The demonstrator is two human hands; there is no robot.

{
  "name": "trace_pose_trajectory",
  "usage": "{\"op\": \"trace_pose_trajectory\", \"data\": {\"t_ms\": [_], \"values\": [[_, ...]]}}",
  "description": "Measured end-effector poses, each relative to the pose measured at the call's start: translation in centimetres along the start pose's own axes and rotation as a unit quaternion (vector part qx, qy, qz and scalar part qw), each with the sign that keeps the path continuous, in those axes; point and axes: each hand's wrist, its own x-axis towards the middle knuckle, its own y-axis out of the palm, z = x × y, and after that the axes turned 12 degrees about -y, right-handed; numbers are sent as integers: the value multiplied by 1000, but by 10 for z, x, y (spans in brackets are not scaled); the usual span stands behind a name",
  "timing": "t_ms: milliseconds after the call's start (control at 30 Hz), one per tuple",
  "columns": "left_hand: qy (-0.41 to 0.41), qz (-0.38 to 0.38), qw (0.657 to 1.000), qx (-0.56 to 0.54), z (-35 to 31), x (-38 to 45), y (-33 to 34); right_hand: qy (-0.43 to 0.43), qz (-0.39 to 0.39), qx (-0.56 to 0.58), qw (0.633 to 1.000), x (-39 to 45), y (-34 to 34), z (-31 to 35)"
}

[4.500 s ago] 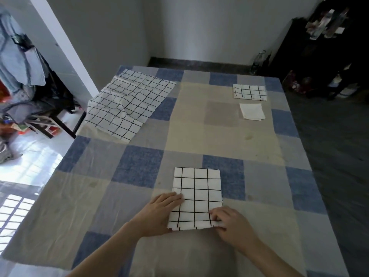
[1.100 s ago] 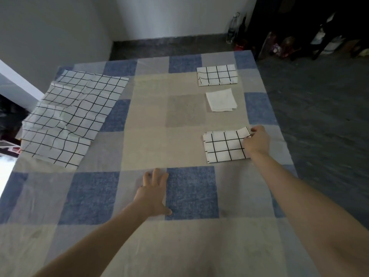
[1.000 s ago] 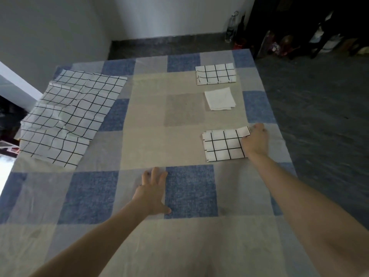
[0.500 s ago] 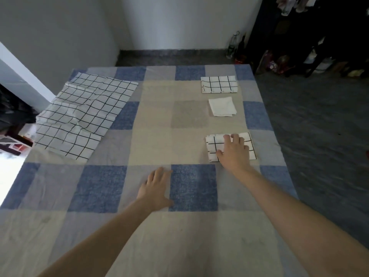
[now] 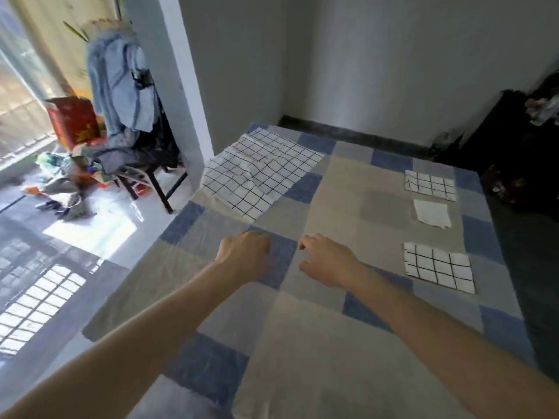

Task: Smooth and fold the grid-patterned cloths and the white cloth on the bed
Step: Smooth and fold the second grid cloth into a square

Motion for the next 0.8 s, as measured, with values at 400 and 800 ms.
{"op": "trace_pose_trajectory", "data": {"t_ms": [400,800], "values": [[-114,-137,984,-7,247,-165,-65,-161,-74,7,984,39,-7,289],[-171,-136,976,-3,402,-263,-51,-230,-70,-16,970,70,33,461]]}}
